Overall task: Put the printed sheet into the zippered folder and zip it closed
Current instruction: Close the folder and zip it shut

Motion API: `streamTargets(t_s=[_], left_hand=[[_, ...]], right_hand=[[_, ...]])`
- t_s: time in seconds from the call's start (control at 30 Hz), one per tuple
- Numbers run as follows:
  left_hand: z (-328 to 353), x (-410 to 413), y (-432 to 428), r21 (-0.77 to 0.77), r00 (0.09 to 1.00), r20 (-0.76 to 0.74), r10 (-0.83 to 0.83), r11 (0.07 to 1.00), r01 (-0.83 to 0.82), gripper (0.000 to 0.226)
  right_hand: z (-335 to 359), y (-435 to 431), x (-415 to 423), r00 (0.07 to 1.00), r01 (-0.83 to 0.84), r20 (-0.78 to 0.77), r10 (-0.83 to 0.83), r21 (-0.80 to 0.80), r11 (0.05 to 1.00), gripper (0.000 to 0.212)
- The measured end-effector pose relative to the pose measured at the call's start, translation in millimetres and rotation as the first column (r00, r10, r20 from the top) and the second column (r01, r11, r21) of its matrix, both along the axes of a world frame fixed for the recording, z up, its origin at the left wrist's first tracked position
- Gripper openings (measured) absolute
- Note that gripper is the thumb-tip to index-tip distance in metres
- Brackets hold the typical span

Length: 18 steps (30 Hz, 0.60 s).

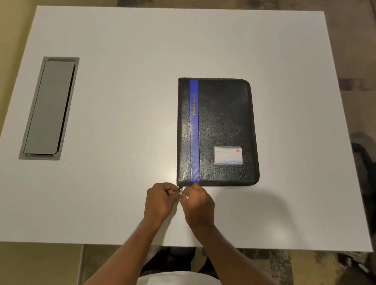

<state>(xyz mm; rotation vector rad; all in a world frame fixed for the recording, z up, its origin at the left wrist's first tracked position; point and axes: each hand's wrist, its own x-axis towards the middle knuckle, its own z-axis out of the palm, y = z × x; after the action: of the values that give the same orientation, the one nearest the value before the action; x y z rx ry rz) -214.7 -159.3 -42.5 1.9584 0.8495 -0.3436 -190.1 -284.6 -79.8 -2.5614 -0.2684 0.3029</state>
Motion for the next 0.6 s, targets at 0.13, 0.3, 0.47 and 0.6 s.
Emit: streamTargets(t_s=[0.13, 0.3, 0.47, 0.6], left_hand=[[0.6, -2.4, -0.3, 0.035, 1.0, -0.015, -0.011, 0.999, 0.012, 0.007], [5.8, -2.0, 2.9, 0.161, 0.992, -0.045, -0.121, 0.979, 0.127, 0.005], [11.5, 3.0, 5.1, 0.224, 0.973, -0.065, -0.219, 0.947, 0.229, 0.008], [8.4, 4.5, 1.9, 0.286, 0.955, -0.094, -0.282, 0.911, 0.297, 0.014]], right_hand=[[4.6, 6.0, -6.7, 0.994, 0.067, 0.089, -0.067, 0.001, 0.998, 0.02], [13.7, 5.6, -7.6, 0.976, 0.114, 0.197, -0.096, -0.082, 0.99, 0.021], [8.5, 0.3, -9.3, 0.97, 0.164, 0.208, -0.124, -0.189, 0.968, 0.017], [17.1, -8.5, -12.9, 0.966, 0.124, 0.251, -0.056, -0.263, 0.957, 0.014]])
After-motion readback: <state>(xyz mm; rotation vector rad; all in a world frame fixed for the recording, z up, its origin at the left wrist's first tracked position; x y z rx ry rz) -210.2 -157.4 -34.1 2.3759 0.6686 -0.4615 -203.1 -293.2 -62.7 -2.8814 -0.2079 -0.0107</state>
